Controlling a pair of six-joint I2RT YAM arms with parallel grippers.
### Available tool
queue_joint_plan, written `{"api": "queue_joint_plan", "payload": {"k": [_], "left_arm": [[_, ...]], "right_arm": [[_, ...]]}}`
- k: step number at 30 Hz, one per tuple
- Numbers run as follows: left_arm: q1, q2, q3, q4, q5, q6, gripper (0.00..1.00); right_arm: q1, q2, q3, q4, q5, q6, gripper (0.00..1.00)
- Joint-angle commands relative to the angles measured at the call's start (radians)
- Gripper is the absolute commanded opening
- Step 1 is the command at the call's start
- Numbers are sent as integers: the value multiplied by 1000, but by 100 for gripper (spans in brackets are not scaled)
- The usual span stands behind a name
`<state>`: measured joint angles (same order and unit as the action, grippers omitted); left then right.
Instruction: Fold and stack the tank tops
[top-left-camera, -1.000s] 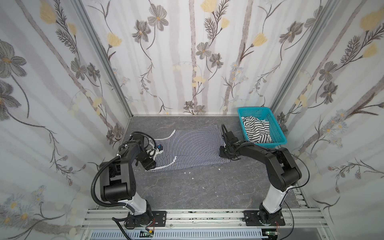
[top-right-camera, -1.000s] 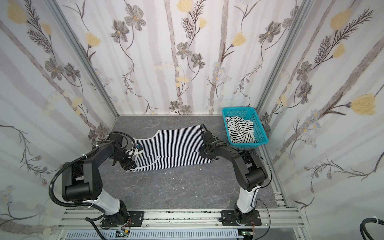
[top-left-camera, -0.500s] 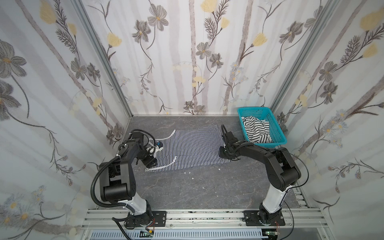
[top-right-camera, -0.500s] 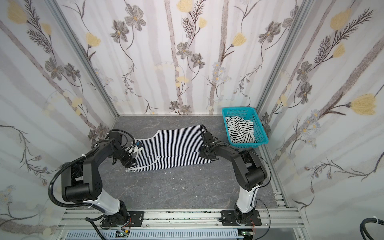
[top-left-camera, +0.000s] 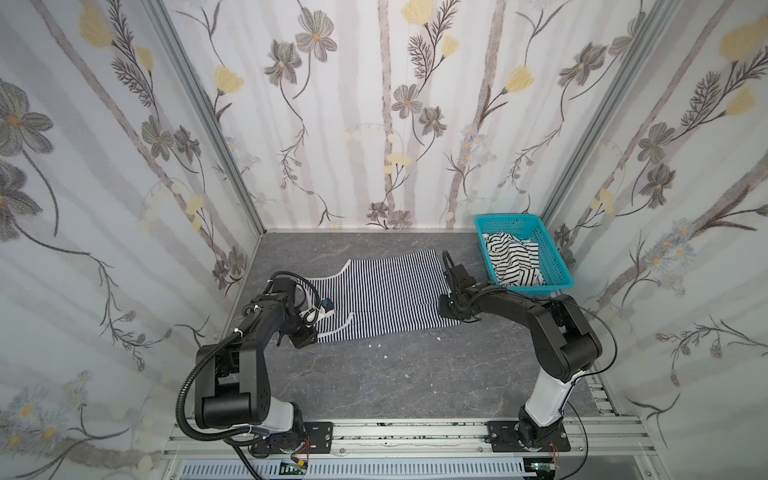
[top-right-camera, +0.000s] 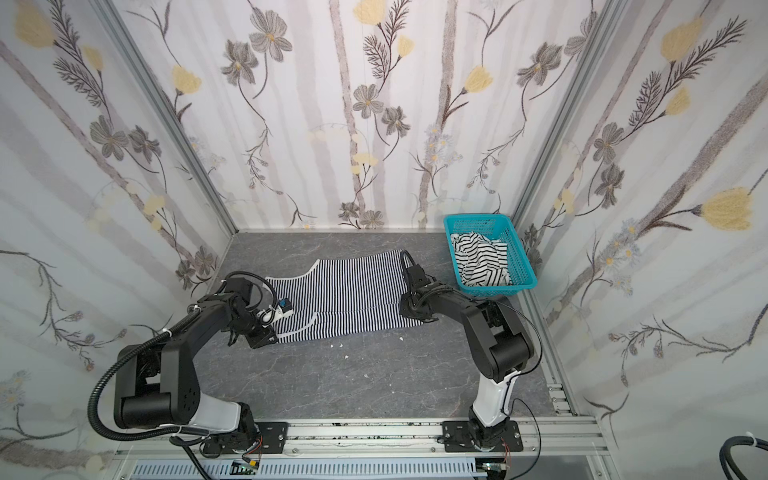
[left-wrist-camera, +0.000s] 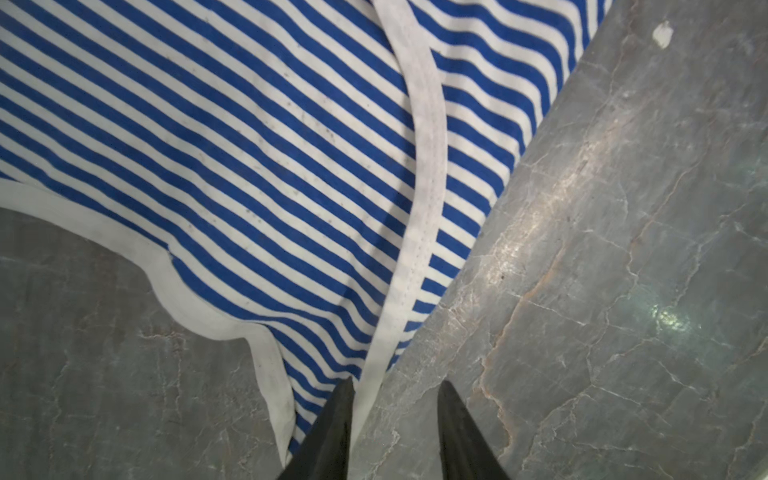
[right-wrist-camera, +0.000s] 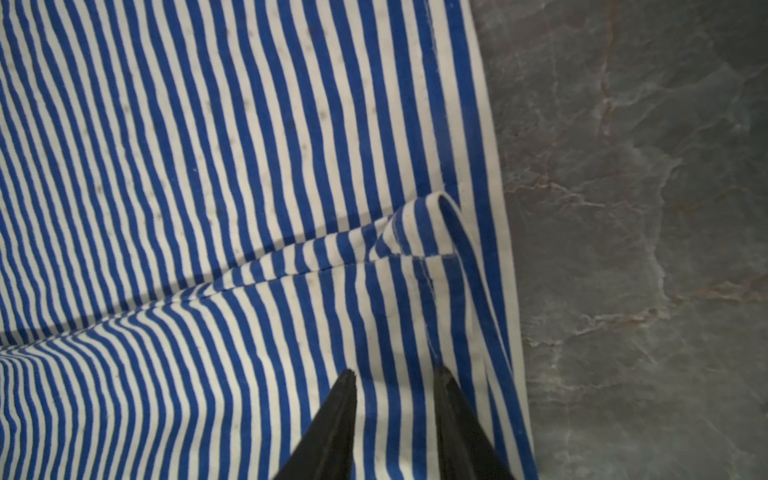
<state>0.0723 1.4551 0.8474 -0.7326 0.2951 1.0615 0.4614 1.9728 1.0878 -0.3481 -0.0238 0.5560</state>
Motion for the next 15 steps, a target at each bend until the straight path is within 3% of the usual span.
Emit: {"api": "queue_joint_plan", "payload": {"k": [1,15], "left_arm": [[-1,-12,-14,-7,5,-7,37],[41,116,30,35,0,-24,43]], "right_arm": [[1,-2,-1,35,4,-1,34],[2,-11,-9,46,-5,6,34]]}}
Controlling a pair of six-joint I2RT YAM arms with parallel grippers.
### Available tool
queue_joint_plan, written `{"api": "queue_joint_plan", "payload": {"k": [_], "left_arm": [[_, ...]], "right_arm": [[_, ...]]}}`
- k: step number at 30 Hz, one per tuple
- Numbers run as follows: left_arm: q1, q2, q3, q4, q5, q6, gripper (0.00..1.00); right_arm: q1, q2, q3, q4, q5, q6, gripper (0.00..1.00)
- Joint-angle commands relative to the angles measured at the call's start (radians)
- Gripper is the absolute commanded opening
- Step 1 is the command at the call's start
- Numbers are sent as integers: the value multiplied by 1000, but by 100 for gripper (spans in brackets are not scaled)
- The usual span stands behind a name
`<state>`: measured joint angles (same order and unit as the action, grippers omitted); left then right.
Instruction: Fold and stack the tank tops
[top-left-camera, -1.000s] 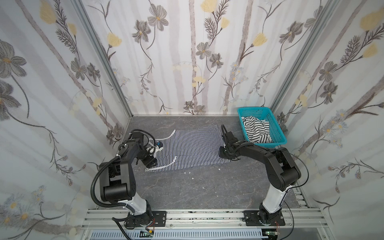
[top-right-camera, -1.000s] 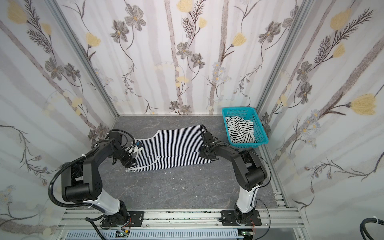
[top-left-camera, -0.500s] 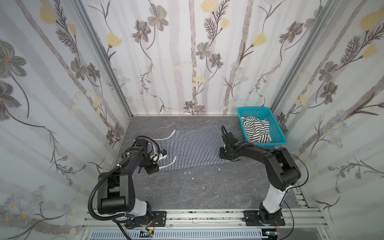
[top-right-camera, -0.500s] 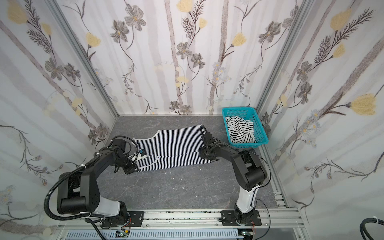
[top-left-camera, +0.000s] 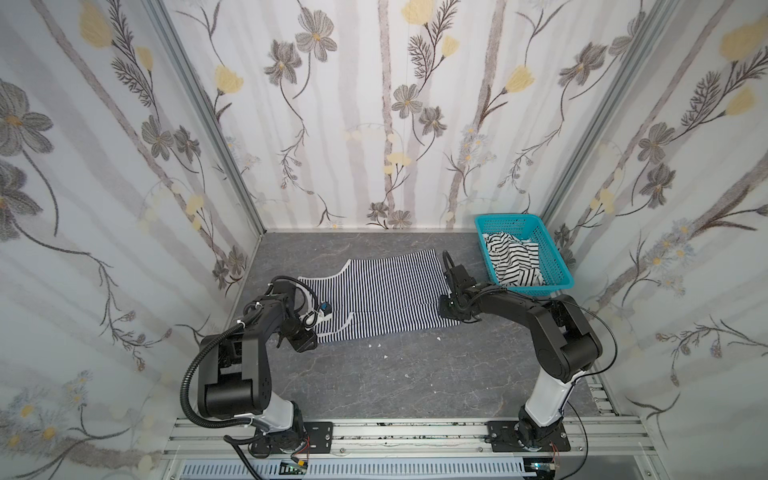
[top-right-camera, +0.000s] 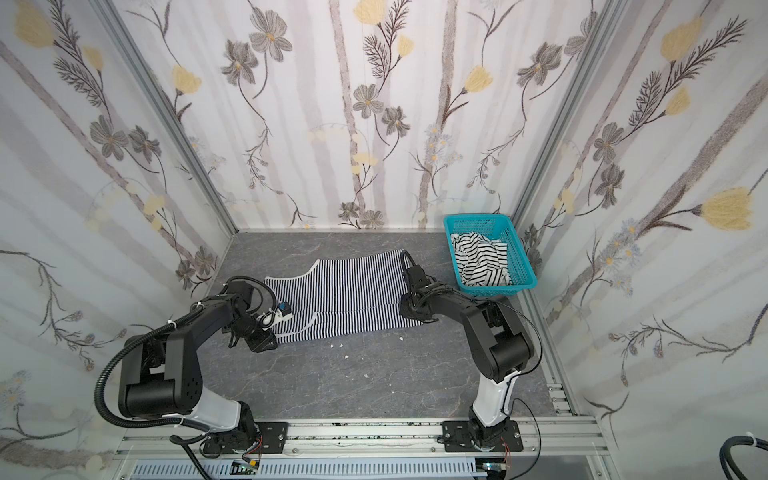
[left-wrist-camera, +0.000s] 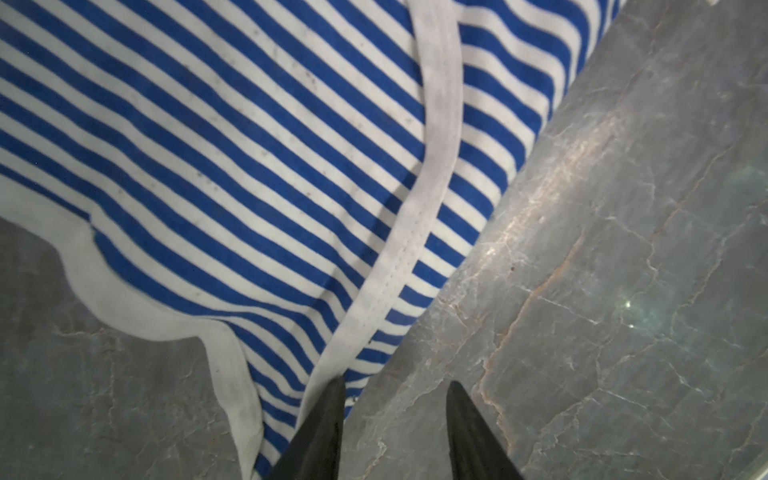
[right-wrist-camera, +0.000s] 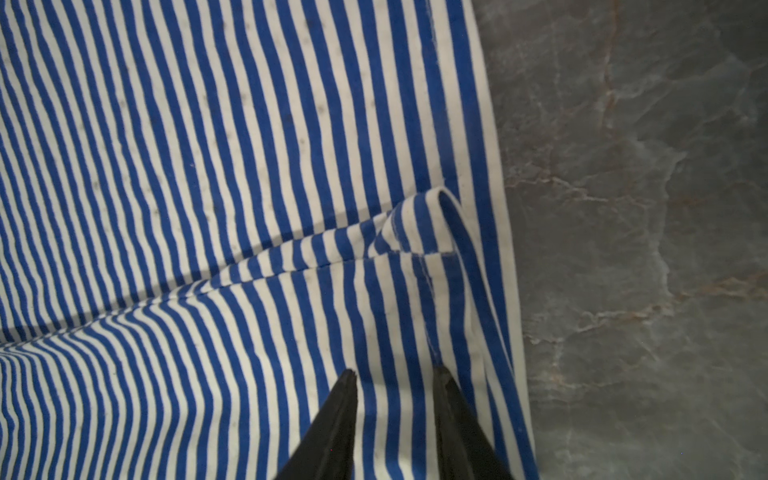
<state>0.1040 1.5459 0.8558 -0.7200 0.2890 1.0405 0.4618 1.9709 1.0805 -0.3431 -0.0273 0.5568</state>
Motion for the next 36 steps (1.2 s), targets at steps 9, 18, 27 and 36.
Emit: {"api": "queue_joint_plan", "payload": {"k": [9,18,27,36], "left_arm": [[25,101,51,34,2,-1,46],[59,106,10,42,-50,7,47],[89,95,-23,41,-107,63,48],[177,64,-77,37,-164,158,48]], "right_arm": [[2,2,1,40,-1,7,34],[7,-20,-62,40,15,25,35],[86,-77,-174,30,27,73,35],[164,-191,-319,11,33,138,35]]}}
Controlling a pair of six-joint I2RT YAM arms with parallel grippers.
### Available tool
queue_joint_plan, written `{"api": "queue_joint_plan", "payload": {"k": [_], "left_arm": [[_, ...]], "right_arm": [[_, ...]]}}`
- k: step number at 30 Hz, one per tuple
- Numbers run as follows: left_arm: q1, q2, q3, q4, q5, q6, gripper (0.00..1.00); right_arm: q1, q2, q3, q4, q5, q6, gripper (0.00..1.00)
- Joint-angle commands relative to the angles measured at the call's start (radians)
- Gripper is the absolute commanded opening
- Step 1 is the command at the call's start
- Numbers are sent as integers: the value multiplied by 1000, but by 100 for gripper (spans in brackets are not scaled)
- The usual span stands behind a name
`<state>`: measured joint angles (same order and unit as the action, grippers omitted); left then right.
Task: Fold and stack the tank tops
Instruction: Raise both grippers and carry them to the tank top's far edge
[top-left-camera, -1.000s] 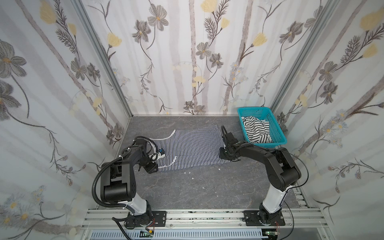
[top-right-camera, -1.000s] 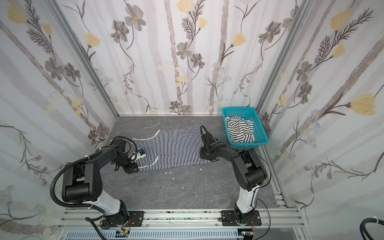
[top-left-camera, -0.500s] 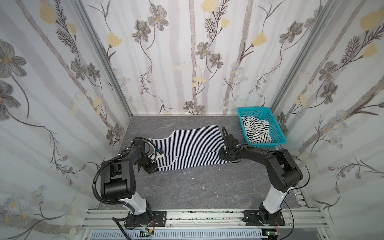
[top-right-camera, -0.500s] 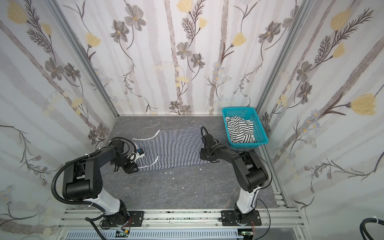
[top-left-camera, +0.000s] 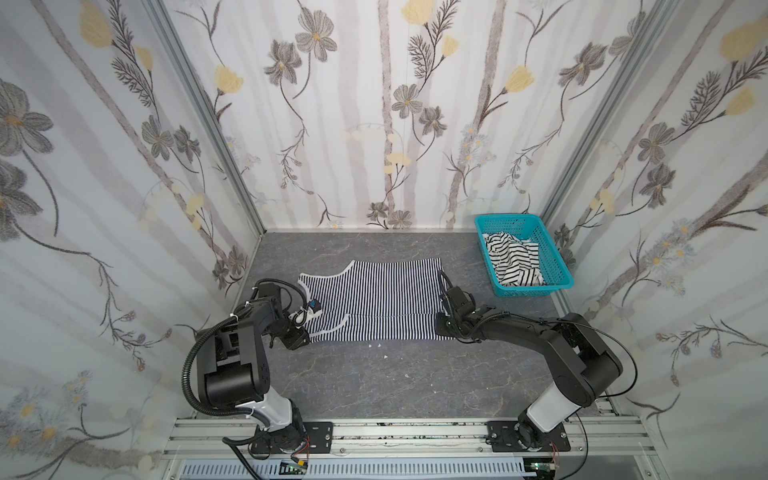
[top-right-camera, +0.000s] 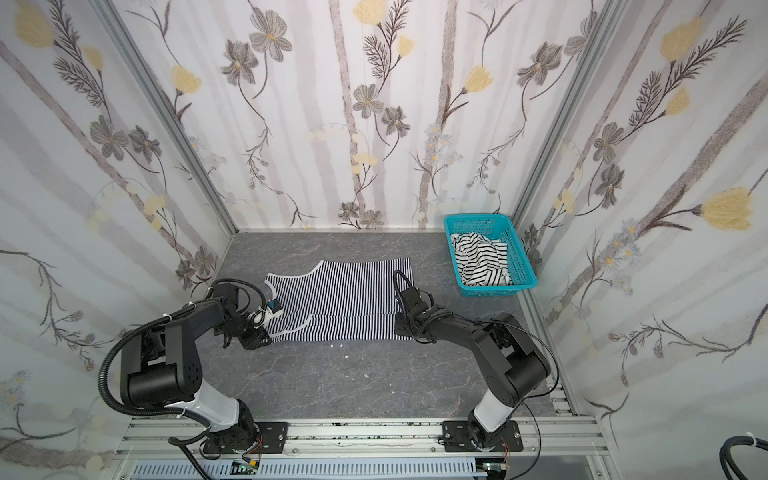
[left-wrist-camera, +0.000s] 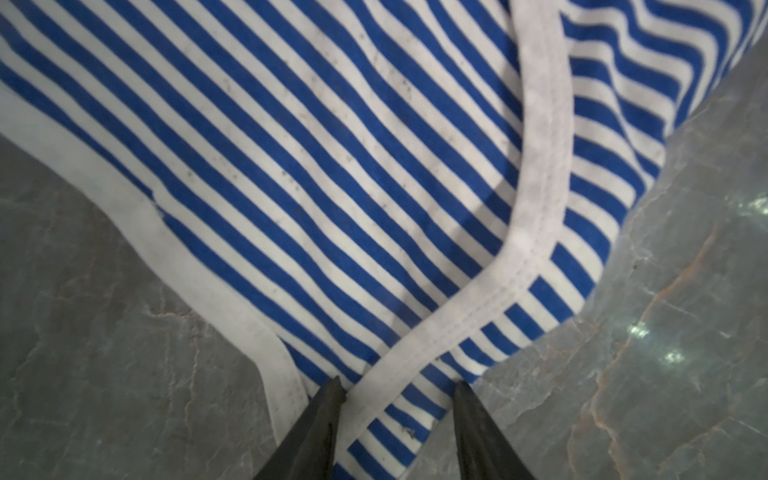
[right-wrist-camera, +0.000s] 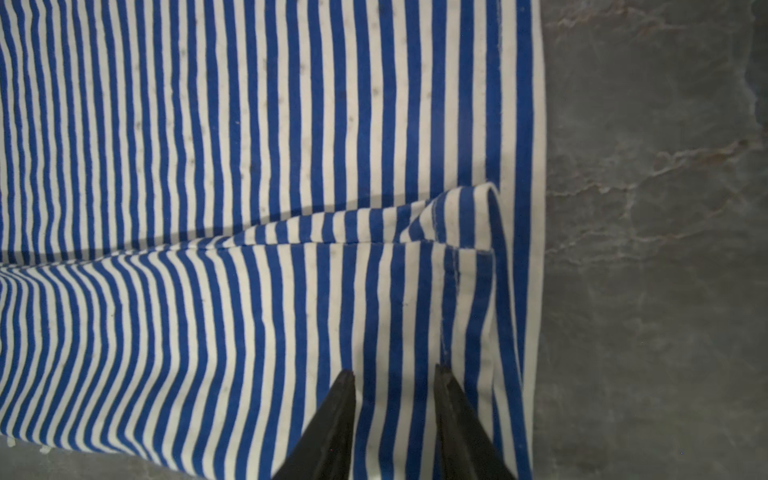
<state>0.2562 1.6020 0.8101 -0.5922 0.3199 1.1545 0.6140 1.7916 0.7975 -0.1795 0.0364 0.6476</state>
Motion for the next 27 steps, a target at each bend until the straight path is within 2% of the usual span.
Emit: {"api": "queue_joint_plan", "payload": {"k": [1,9,13,17,20,27], "left_arm": [[34,4,-36,-91,-198,51,48],[74,-2,-43,-93,-230,91,48],[75,-39,-17,-119,-208,90,50],[61,-96,73,-182,-113,40,70],[18,-125,162,-217,-30,-35,77],[-185,-86,371,-219,103,-247,82]], "right_arm": [[19,-21,-72,-155,-35,52,35],[87,-56,-121,-195,-39,73,35],[95,-103,-115,-231,-39,76,35],[90,-188,-35,-277,-28,73,40],[63,-188,84,-314,-21,47,46],[-54,-69,319,-347,-36,-56,48]]}}
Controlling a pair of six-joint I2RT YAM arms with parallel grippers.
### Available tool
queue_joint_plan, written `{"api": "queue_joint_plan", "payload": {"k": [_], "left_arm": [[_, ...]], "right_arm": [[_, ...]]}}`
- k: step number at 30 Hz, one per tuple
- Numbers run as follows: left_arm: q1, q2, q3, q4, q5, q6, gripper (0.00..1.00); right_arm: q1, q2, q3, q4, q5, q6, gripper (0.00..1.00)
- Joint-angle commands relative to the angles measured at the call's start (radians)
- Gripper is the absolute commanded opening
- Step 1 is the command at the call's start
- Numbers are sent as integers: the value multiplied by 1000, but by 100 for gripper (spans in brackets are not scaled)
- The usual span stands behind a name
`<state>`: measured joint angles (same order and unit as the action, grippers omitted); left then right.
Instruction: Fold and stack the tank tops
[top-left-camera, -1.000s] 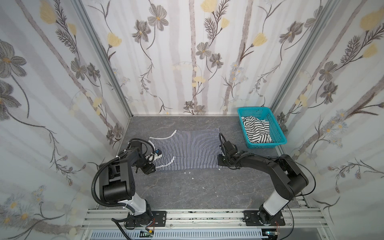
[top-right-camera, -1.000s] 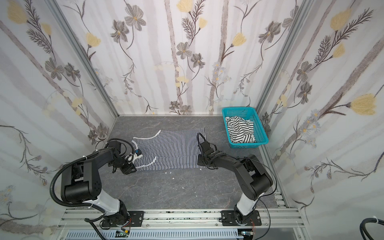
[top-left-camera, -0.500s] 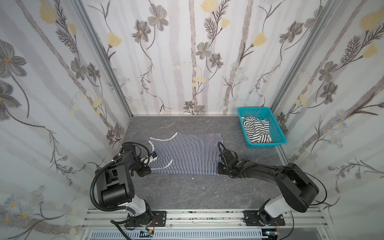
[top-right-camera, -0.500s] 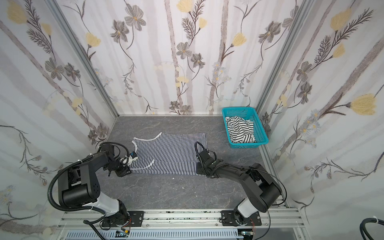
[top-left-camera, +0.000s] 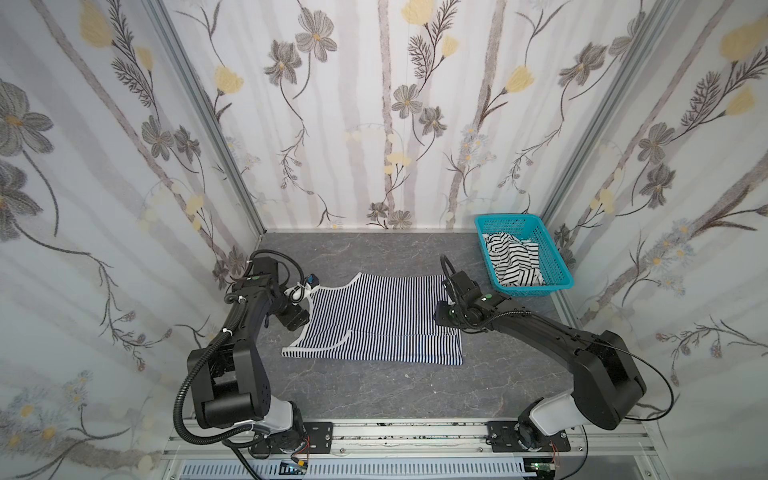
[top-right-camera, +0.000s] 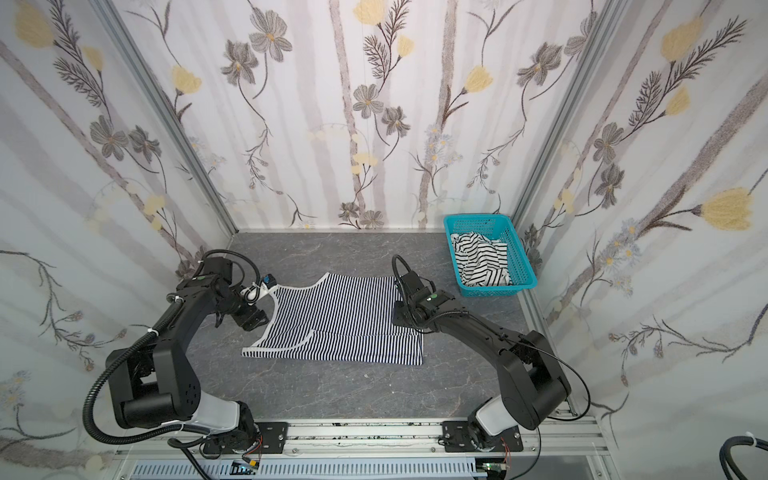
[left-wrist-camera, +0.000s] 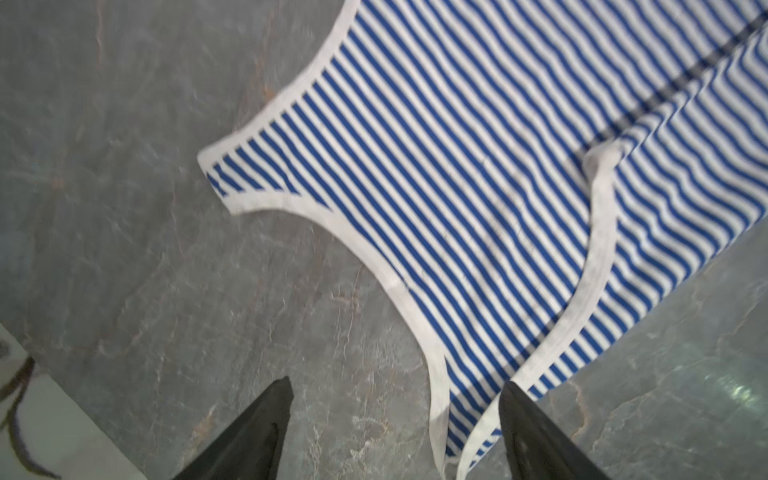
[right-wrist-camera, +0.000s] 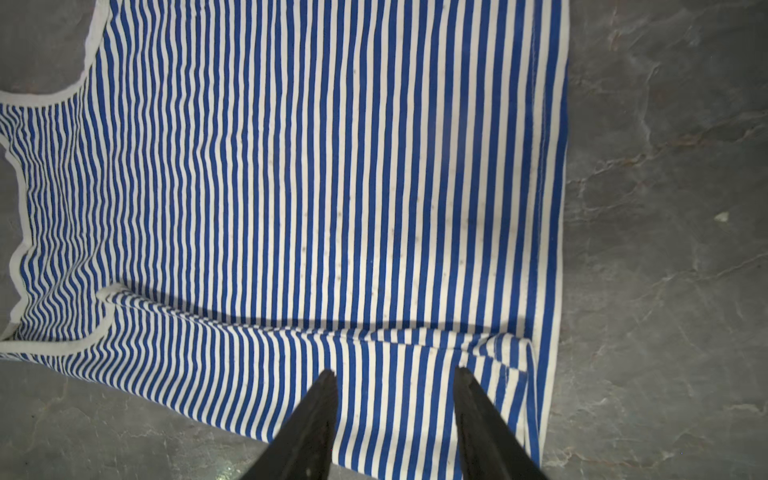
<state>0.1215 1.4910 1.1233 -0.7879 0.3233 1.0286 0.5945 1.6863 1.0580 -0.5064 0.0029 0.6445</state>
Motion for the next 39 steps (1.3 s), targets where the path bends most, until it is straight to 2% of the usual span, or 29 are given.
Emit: {"api": "queue_joint_plan", "payload": {"k": [1,5,9,12,15,19,24,39], "left_arm": [[-76,50,94,-20,122,-154,84],[-172,196,289,10,176,-298,85],[-230,388,472,133,103,-479,85],[-259,546,652,146,50,-580,85],[-285,692,804,149,-28,-617,85],[-297,840,948,146,-56,-659,86],[-313,925,980,147,-99,-670,86],[-317,893,837,151,-21,-676,83]], "right_arm": [[-56,59,87,-21,-3,-65,48],[-151,169,236,-20,-8,-117,48],[-225,291,396,-20,-25,-142,48],[-276,391,503,-27,-52,-145,48],[-312,484,607,-42,-64,-149,48],[-341,585,719,-68,-77,-153,47],[-346,680,804,-101,-96,-161,47],[-337,766,800,-122,-93,-178,44]]}}
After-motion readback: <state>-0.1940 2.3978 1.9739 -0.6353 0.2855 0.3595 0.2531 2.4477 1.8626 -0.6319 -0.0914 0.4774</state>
